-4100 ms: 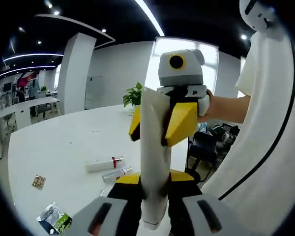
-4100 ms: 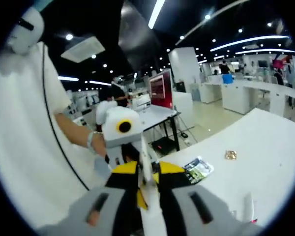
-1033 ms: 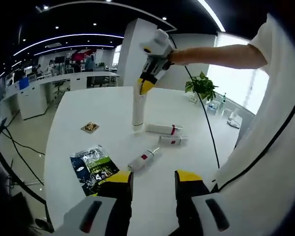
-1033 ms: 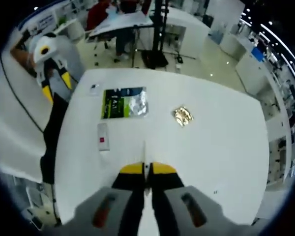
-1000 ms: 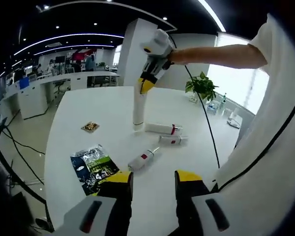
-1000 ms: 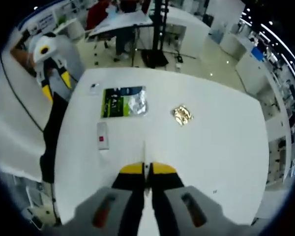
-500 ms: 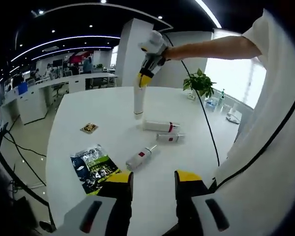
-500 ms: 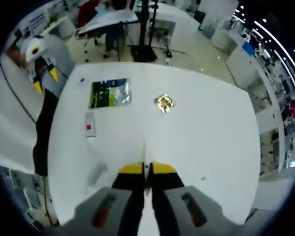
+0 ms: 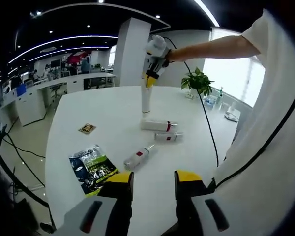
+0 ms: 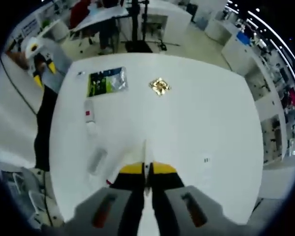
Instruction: Arrange the skincare products in the storage area until every visible bottle or jar stands upright without overlapping.
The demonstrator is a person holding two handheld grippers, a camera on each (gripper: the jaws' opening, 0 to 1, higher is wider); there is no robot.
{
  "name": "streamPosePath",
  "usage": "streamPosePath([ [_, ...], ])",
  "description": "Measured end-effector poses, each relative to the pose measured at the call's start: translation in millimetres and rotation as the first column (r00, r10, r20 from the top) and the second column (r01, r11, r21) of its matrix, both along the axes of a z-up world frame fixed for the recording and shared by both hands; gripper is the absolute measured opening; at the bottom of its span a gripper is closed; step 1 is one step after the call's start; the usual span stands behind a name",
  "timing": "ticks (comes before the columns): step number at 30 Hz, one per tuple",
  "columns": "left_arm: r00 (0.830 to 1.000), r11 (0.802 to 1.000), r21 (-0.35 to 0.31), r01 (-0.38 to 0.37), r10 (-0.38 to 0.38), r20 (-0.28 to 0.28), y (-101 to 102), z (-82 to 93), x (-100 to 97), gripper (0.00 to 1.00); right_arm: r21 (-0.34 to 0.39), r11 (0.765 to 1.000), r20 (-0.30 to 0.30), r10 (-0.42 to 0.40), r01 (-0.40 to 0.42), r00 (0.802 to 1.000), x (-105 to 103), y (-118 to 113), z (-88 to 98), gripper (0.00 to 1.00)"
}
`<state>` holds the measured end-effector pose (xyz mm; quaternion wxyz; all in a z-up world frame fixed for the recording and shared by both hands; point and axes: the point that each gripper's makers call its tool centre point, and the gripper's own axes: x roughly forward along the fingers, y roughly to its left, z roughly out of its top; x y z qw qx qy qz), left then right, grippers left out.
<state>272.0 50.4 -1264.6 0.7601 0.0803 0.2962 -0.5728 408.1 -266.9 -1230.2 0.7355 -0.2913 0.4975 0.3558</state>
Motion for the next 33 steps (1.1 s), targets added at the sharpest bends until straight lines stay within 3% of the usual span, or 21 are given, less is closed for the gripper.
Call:
streamPosePath([
  [20, 0.999, 0.999, 0.014, 0.049, -0.049, -0.002, -15, 4.0, -2.5, 0.34, 0.085, 0.996, -0.027, -0.014, 0.016, 1.000, -42, -36, -17.2, 0.01],
  [27, 0.998, 0.998, 0.025, 0.063, -0.063, 0.015, -17, 5.7, -3.1, 0.33, 0.127, 0.992, -0.009, -0.013, 0.014, 1.000, -42, -40, -21.4, 0.02],
  [33, 0.996, 0.996, 0.039, 0.083, -0.084, 0.022, -19, 6.3, -7.2, 0.33, 0.119, 0.993, 0.021, -0.006, 0.003, 1.000, -38, -44, -19.7, 0.04],
])
